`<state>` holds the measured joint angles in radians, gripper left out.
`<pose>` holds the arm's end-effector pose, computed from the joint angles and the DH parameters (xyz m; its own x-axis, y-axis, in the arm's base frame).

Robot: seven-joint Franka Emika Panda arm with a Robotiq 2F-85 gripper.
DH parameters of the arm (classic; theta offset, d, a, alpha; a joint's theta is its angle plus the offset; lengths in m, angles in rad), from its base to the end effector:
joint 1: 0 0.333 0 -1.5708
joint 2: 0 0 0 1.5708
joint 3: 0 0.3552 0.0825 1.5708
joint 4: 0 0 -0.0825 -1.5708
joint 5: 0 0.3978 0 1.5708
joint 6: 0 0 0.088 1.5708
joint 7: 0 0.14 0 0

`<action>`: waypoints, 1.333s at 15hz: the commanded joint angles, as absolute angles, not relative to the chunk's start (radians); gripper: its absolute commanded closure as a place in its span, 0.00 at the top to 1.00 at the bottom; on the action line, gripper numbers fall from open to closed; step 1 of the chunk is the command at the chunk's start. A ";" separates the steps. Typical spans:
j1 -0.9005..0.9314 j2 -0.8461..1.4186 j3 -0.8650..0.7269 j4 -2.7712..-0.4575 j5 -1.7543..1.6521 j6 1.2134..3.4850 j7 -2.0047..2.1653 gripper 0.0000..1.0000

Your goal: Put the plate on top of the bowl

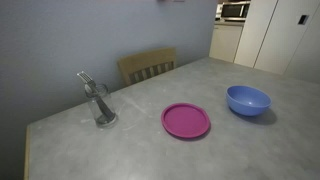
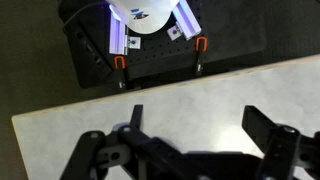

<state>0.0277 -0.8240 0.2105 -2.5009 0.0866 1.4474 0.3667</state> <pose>0.2449 0.0840 0.5120 0.9550 -0.2219 -0.1966 -0.1947 -0.9696 0.1482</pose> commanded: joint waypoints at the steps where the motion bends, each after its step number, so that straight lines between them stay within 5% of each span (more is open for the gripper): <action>1: 0.024 -0.824 0.213 -2.499 0.088 1.446 0.364 1.00; 11: 0.016 -0.727 0.211 -2.445 0.072 1.566 0.349 1.00; 20: 0.017 -0.454 0.239 -2.367 0.105 1.925 0.513 1.00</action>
<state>0.0209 -0.5841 0.2171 -2.4254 0.0846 1.8461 0.4668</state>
